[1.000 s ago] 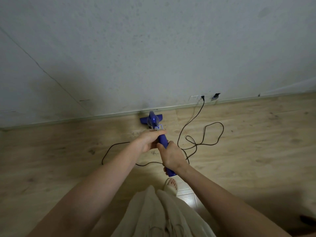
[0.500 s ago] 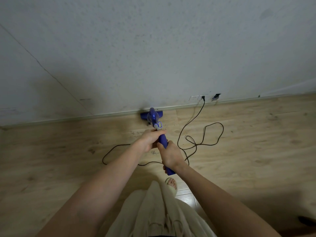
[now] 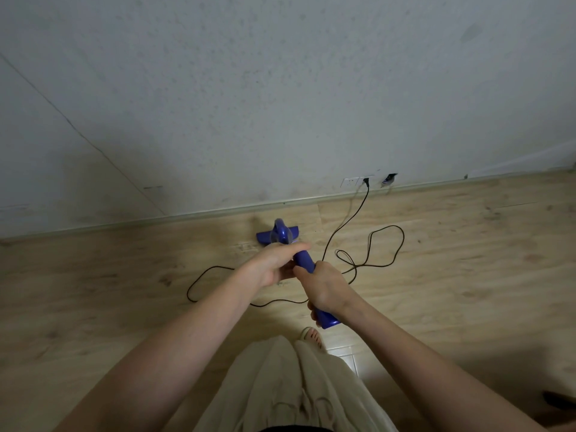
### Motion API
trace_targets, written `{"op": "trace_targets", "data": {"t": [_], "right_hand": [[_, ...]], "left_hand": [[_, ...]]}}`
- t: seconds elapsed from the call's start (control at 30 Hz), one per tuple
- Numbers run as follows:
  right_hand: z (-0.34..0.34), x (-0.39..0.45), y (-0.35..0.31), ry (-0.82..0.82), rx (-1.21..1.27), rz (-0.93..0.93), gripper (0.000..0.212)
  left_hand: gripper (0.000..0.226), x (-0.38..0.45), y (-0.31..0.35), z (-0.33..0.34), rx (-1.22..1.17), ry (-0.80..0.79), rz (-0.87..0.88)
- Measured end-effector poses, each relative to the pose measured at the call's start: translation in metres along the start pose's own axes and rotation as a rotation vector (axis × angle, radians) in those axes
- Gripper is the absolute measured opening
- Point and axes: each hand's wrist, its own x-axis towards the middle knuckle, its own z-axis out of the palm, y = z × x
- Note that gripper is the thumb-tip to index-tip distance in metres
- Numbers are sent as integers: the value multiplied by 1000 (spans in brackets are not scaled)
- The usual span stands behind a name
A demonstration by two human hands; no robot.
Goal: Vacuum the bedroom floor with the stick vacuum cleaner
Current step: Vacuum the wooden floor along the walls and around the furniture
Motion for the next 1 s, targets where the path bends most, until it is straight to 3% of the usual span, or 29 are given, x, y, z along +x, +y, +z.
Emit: {"op": "trace_targets", "data": {"t": [0.33,0.6,1.0], "right_hand": [[19,29,25,121,-61,-25,24],[13,28,25,93,-60,-14,25],[-5,26,10,26,-38,-41,22]], "left_hand": [[27,13,-5,9,8,54,20],[16,16,-4,12,10,66,17],[21,20,1,15,-60,123,47]]}}
